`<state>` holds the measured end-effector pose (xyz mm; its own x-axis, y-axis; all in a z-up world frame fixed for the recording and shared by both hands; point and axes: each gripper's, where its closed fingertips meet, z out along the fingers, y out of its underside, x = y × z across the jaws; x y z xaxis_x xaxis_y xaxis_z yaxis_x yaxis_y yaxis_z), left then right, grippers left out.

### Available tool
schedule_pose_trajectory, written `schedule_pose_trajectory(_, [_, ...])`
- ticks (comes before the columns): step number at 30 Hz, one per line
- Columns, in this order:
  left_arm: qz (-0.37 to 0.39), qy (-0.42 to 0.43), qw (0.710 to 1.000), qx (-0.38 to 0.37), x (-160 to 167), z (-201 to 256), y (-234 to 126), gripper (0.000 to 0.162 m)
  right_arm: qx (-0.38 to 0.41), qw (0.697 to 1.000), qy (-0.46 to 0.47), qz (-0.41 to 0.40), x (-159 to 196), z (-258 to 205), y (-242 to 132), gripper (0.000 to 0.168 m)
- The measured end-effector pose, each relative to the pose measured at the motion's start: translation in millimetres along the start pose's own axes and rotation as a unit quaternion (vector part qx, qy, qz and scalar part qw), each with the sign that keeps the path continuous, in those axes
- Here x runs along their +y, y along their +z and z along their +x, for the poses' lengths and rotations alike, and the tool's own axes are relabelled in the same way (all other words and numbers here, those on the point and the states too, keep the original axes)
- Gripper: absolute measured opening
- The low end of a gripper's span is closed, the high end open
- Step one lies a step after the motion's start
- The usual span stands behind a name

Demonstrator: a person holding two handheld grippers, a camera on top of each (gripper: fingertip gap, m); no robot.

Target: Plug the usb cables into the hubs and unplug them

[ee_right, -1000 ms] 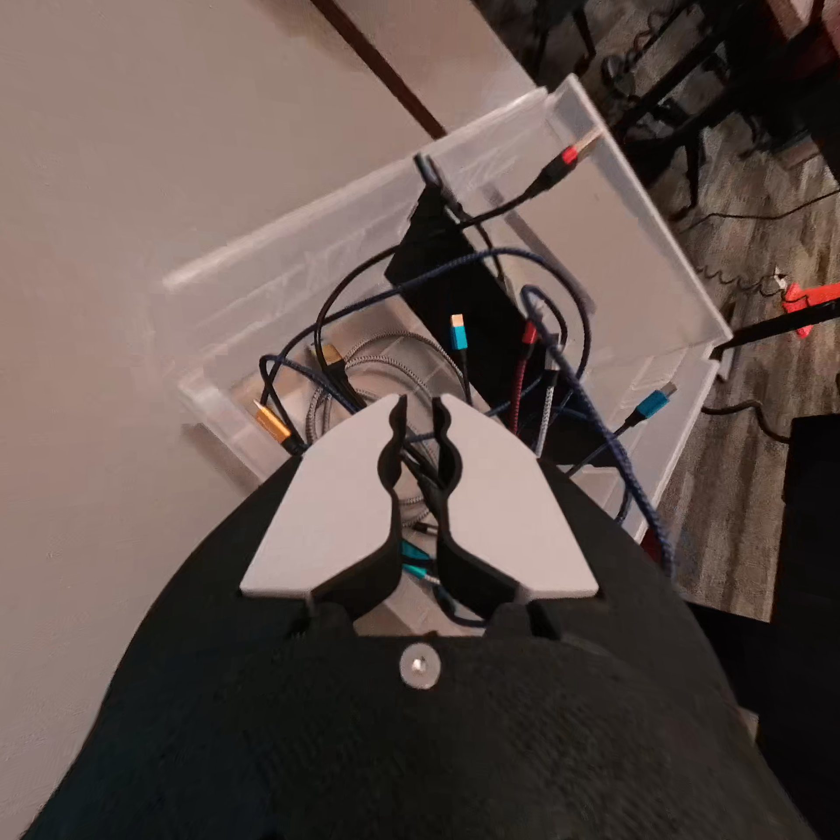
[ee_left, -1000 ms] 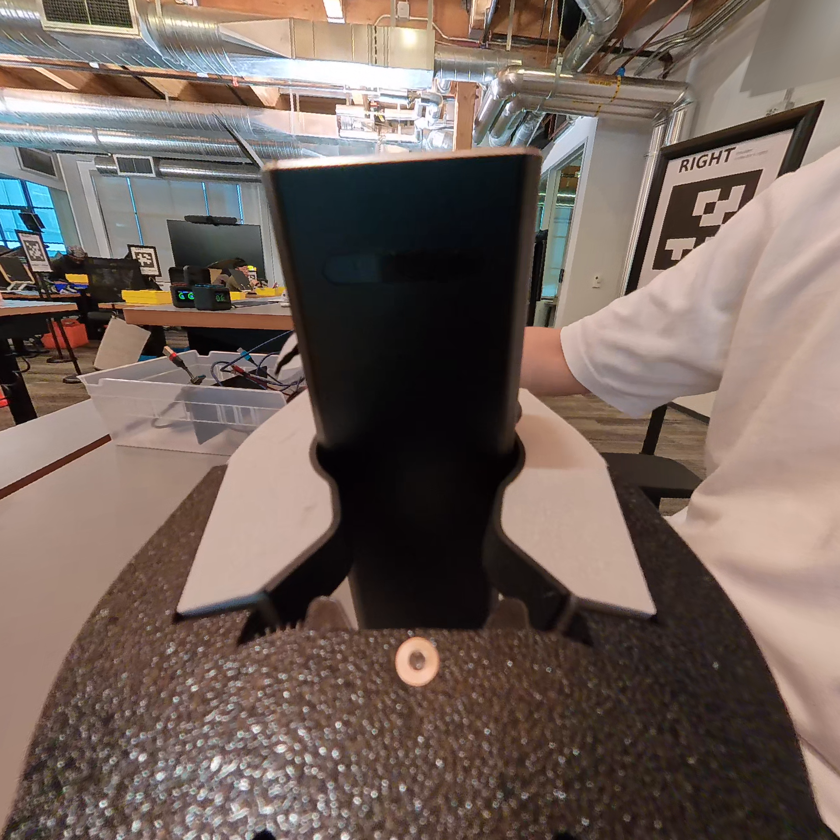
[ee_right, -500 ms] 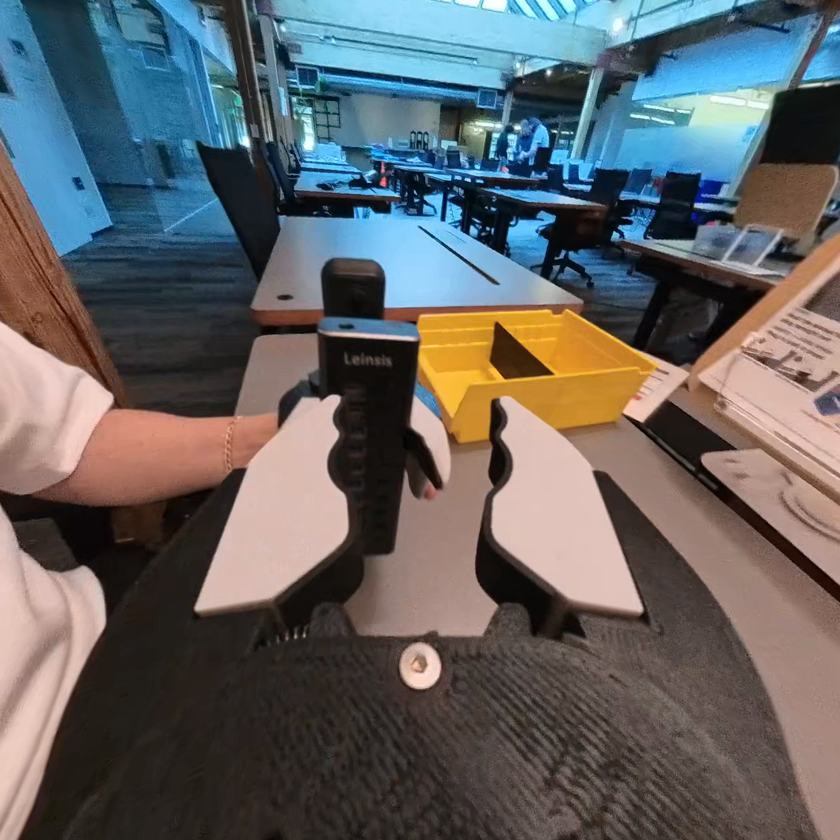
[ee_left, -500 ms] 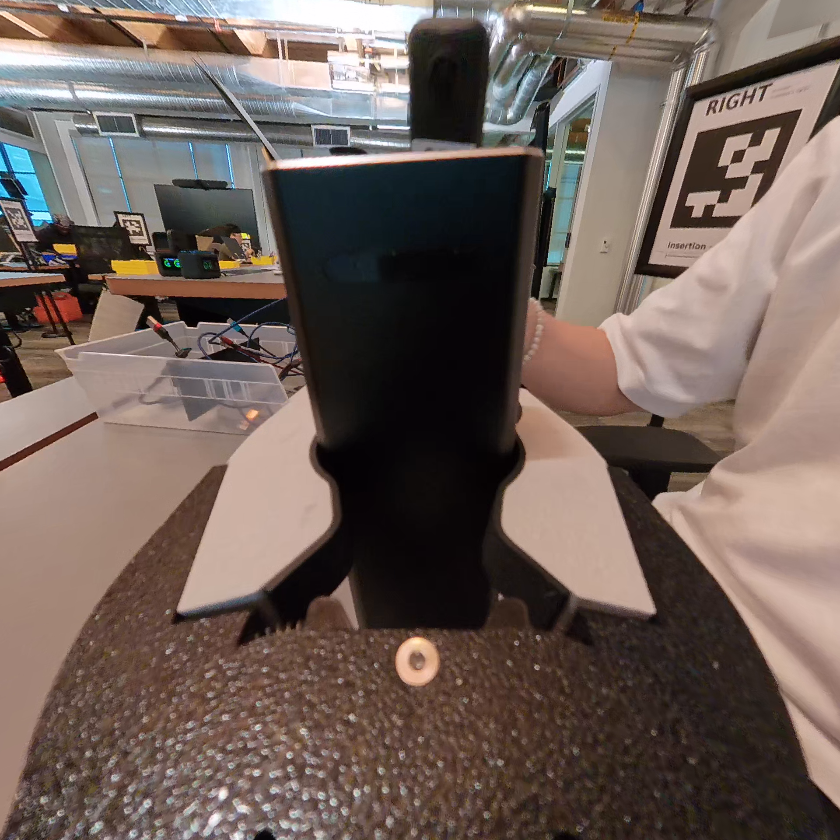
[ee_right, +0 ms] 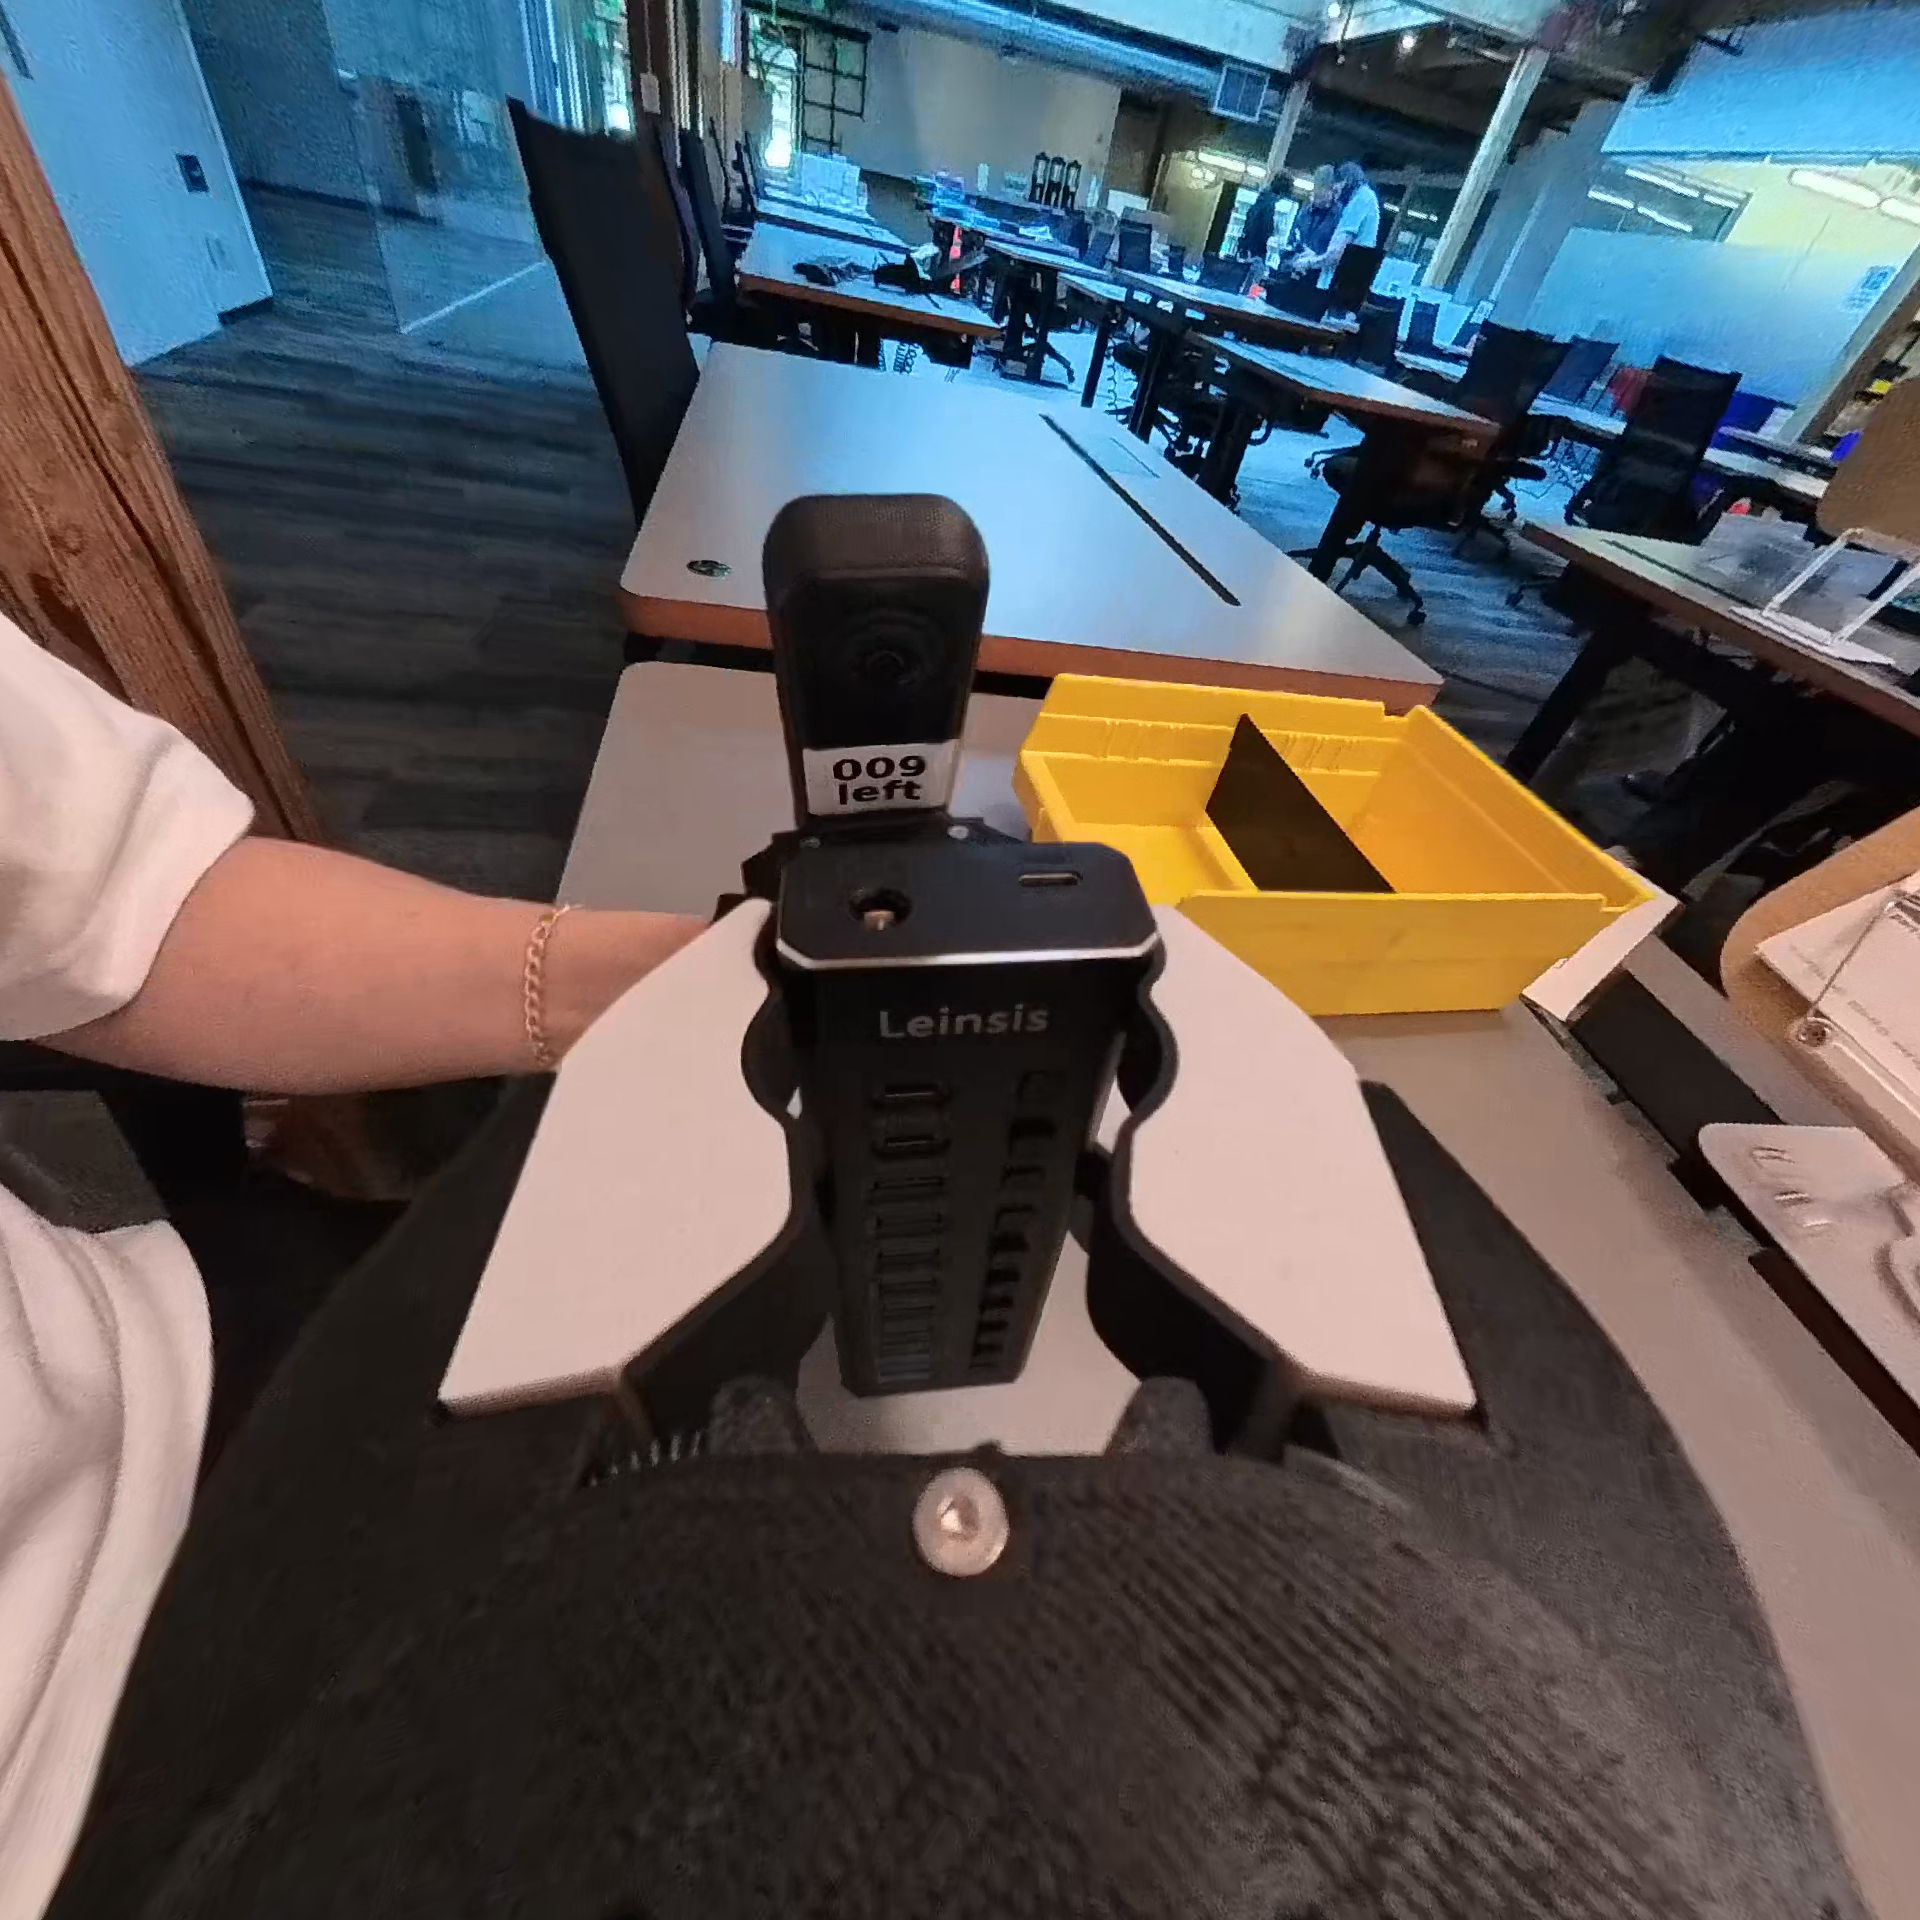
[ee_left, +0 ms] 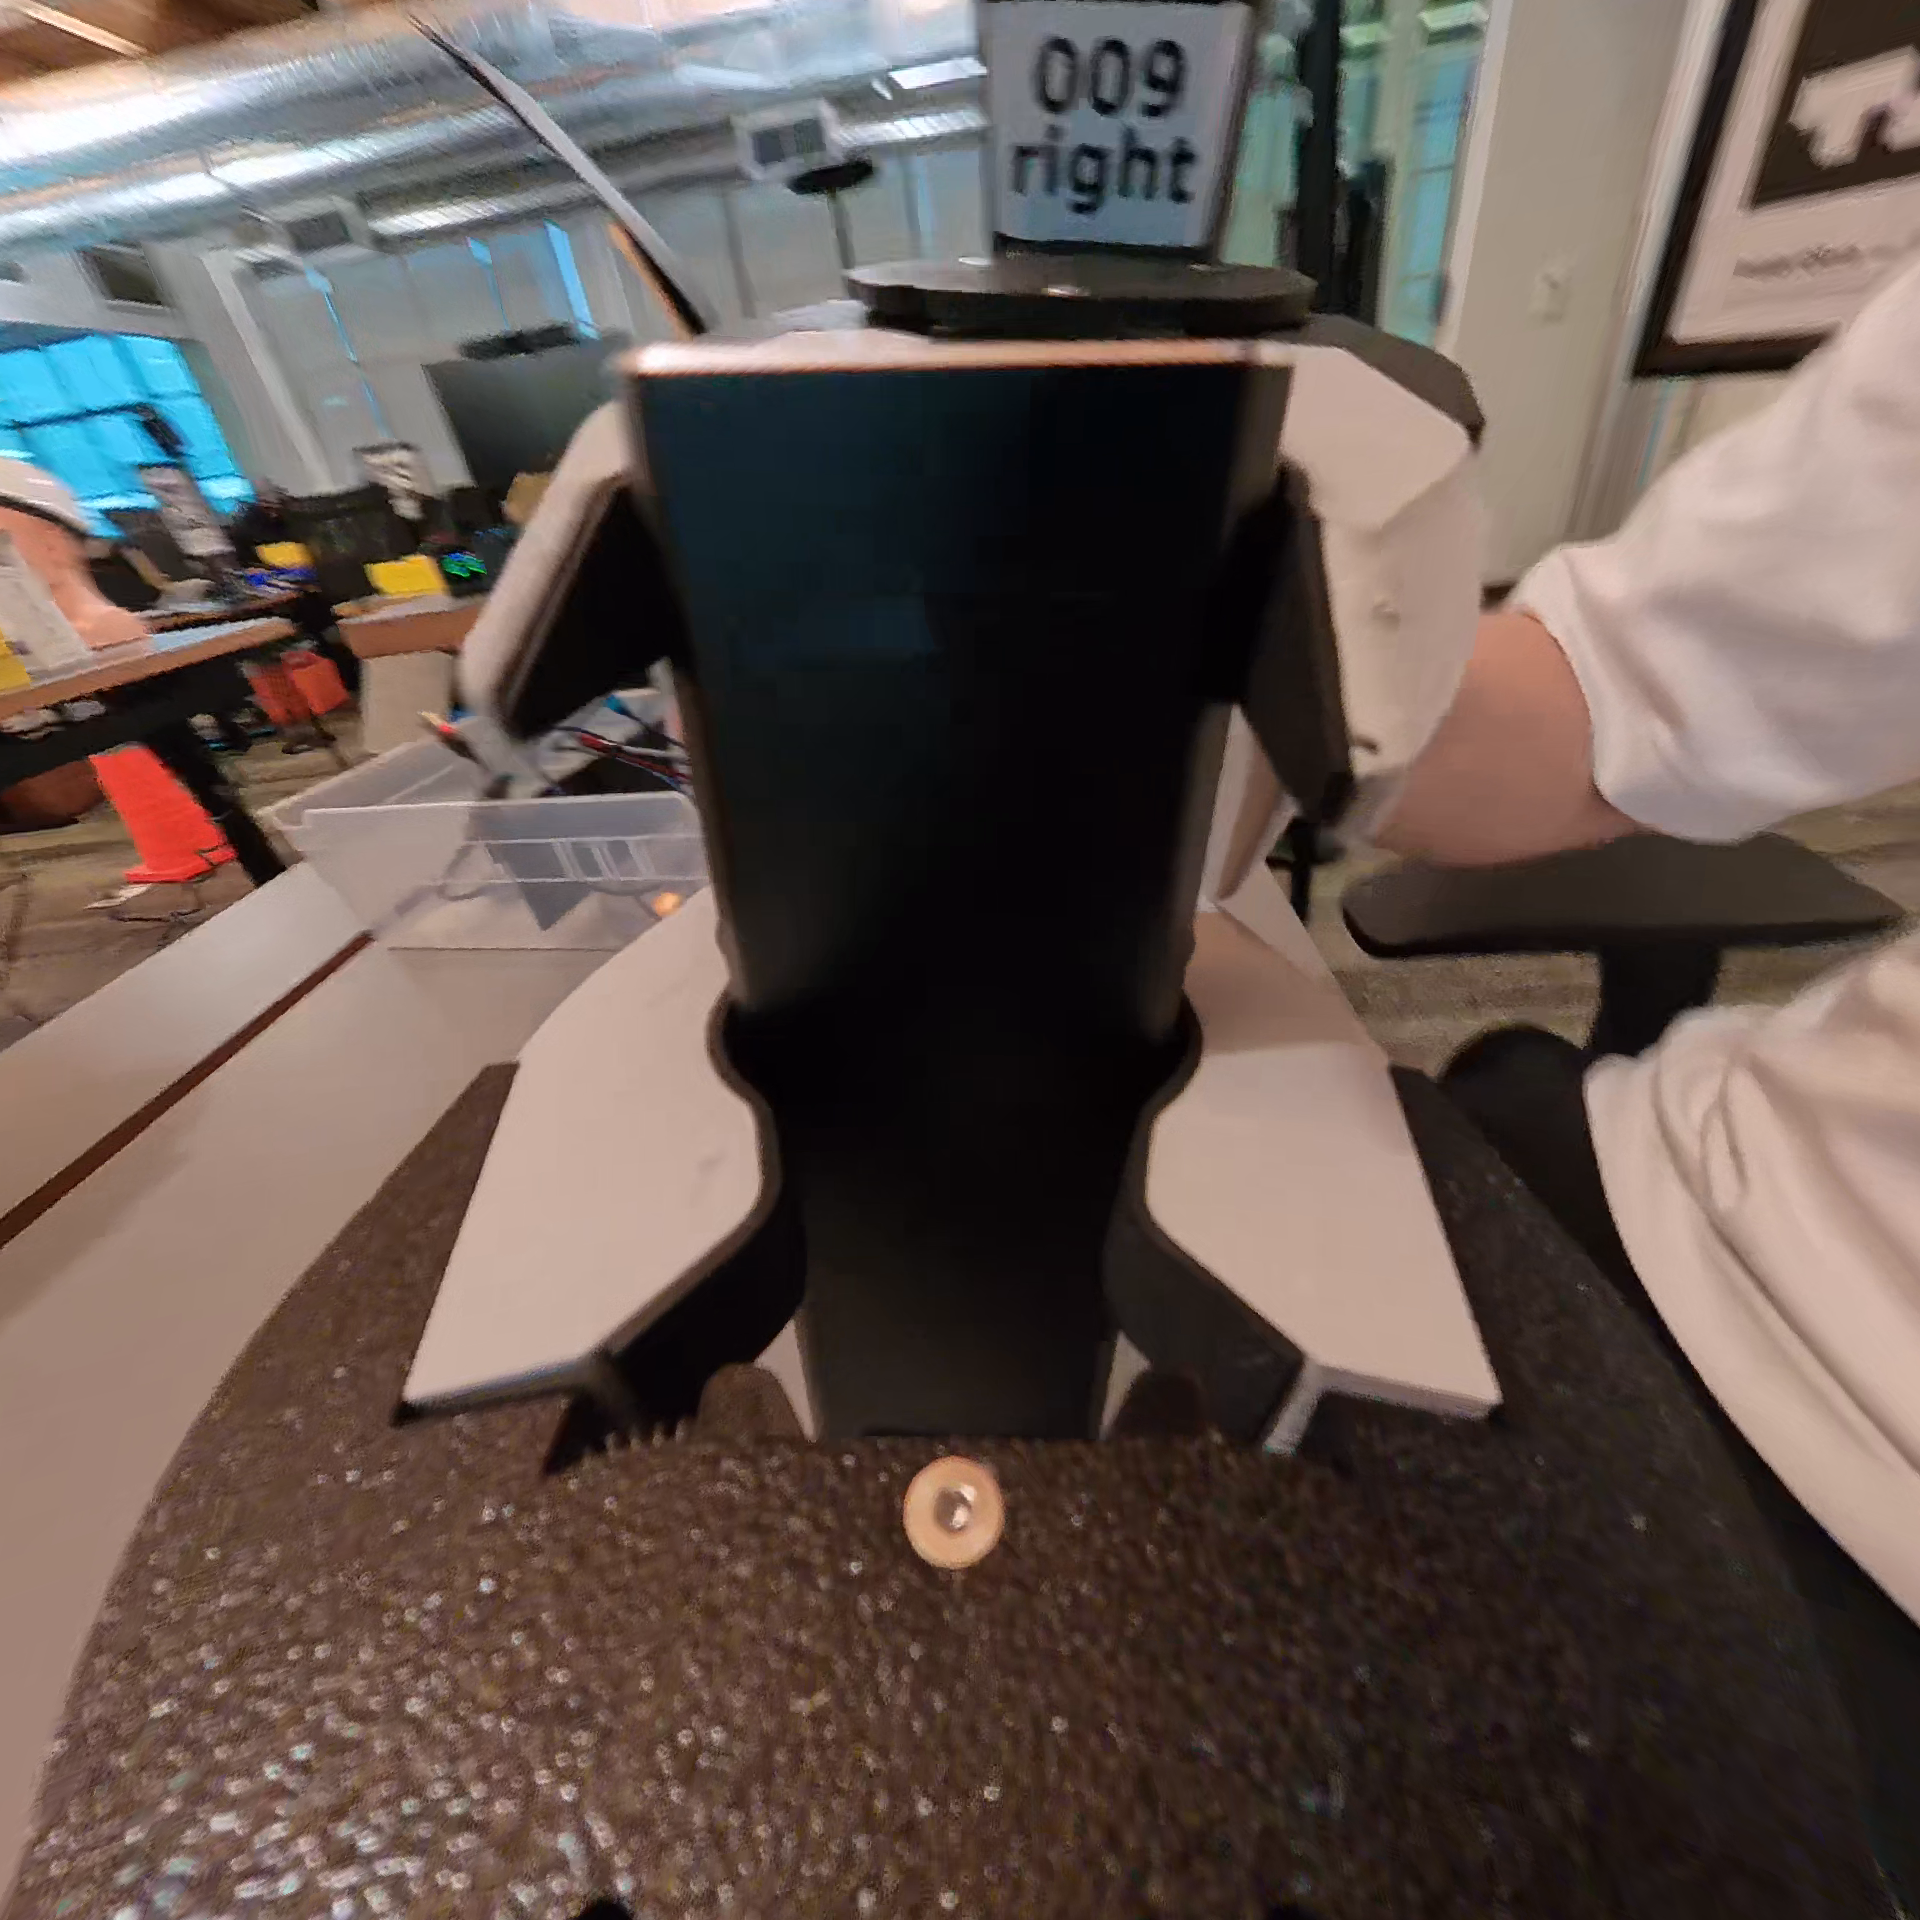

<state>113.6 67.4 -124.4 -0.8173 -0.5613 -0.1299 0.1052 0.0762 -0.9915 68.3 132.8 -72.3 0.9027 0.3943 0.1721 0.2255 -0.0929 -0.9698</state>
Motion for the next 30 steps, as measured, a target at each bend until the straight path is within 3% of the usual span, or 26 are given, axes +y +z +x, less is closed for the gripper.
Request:
schedule_pose_trajectory(1, [0.015, -0.007, 1.000, -0.022, -3, -6, 0, 0.074, 0.007, 1.000, -0.007, -0.005, -3, 4, -3, 0.062])
schedule_pose_trajectory(5, [0.077, -0.014, 0.993, -0.093, -14, -29, -17, 0.082, 0.086, 0.994, -0.051, -0.038, -22, 56, -41, 0.062])
schedule_pose_trajectory(10, [0.081, -0.030, 0.987, -0.134, -12, -48, -39, 0.080, 0.276, 0.946, -0.099, -0.139, -29, 204, -148, 0.062])
schedule_pose_trajectory(14, [0.097, -0.051, 0.984, -0.139, -10, -54, -45, 0.076, 0.394, 0.862, -0.154, -0.279, 13, 324, -244, 0.062])
schedule_pose_trajectory(17, [0.094, -0.063, 0.984, -0.139, -3, -57, -44, 0.075, 0.424, 0.837, -0.115, -0.327, 60, 378, -290, 0.062])
schedule_pose_trajectory(25, [0.080, -0.084, 0.983, -0.142, 15, -64, -46, 0.068, 0.413, 0.815, -0.029, -0.406, 175, 423, -312, 0.062])
schedule_pose_trajectory(30, [0.089, -0.106, 0.981, -0.139, 19, -67, -49, 0.068, 0.373, 0.829, -0.019, -0.415, 210, 423, -301, 0.062])
